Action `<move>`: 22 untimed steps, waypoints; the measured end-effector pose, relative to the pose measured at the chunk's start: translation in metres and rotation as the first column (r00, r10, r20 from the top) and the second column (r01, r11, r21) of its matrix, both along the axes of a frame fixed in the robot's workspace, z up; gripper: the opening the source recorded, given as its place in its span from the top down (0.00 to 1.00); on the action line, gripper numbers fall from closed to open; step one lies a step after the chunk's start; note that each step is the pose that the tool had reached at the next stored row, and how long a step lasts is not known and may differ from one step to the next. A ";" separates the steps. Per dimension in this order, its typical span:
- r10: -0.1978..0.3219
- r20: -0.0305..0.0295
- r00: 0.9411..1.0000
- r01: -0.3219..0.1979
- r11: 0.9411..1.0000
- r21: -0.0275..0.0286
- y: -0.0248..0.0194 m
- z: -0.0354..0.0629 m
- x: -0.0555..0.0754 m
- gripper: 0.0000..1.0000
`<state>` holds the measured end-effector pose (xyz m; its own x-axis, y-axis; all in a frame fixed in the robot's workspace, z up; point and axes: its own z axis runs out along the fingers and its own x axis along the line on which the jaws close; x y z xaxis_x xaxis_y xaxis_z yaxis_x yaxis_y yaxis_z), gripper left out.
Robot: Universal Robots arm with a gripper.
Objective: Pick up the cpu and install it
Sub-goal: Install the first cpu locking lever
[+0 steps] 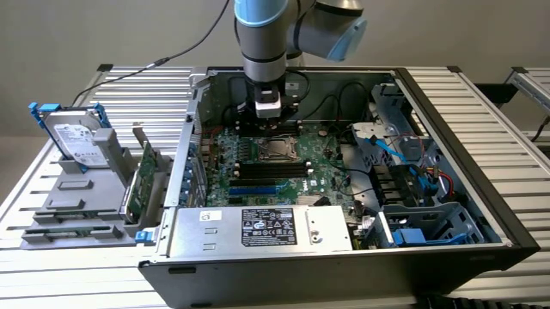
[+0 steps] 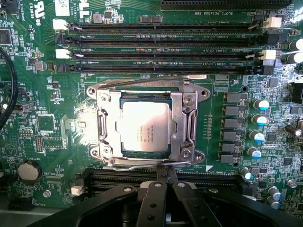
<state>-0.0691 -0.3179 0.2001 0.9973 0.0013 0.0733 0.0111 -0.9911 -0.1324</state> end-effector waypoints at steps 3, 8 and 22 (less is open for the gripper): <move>0.000 0.000 1.000 0.000 1.000 0.000 0.0000 -0.0002 0.001 0.89; 0.000 0.000 1.000 0.000 1.000 0.000 0.0000 -0.0005 0.004 0.89; 0.000 0.000 1.000 0.000 1.000 0.000 0.0000 -0.0010 0.010 0.89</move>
